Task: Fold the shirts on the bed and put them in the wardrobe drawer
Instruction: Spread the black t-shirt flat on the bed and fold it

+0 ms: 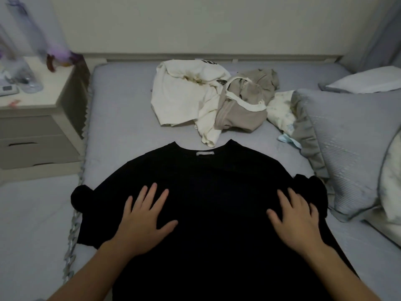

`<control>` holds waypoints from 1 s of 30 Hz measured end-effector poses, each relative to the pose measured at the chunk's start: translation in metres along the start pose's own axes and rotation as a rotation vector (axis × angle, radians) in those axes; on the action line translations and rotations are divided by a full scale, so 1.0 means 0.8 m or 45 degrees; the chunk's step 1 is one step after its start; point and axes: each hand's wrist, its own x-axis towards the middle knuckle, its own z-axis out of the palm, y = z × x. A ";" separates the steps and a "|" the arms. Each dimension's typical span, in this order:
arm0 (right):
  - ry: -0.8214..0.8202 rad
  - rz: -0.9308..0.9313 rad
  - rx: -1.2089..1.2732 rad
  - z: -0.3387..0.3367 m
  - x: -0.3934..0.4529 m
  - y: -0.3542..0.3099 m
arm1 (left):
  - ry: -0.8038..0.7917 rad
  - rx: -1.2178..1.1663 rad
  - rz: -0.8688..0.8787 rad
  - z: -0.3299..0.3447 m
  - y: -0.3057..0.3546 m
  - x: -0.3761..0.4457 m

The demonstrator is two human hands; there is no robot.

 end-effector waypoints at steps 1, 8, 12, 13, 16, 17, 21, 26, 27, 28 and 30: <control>0.029 -0.010 0.029 0.001 -0.004 -0.002 | -0.028 -0.021 -0.003 -0.008 -0.002 0.003; -0.075 -0.183 0.267 -0.017 0.100 -0.107 | -0.022 -0.078 -0.161 -0.039 -0.011 0.072; -0.222 -0.133 0.121 0.005 0.159 -0.140 | 0.048 0.017 -0.096 -0.025 -0.036 0.105; -0.189 -0.136 0.118 0.007 0.172 -0.141 | 0.087 0.019 -0.078 -0.029 -0.043 0.117; -0.111 -0.150 0.087 0.010 0.198 -0.145 | 0.191 0.052 -0.066 -0.038 -0.058 0.154; -0.091 -0.155 0.067 0.012 0.200 -0.147 | 0.219 0.071 -0.071 -0.037 -0.061 0.163; 0.045 -0.148 0.076 0.012 0.178 -0.151 | 0.181 0.132 -0.099 -0.039 -0.057 0.164; 0.211 -0.162 0.222 0.008 0.062 -0.097 | 0.377 -0.075 -0.232 -0.067 0.004 0.104; 0.198 -0.167 0.231 0.013 0.027 -0.074 | 0.540 -0.262 -0.193 -0.064 0.026 0.075; 0.162 -0.153 0.226 0.021 -0.010 -0.050 | 0.672 -0.417 -0.117 -0.055 0.048 0.042; 0.063 -0.077 0.199 0.039 -0.081 0.002 | 0.617 -0.503 -0.005 -0.024 0.092 -0.029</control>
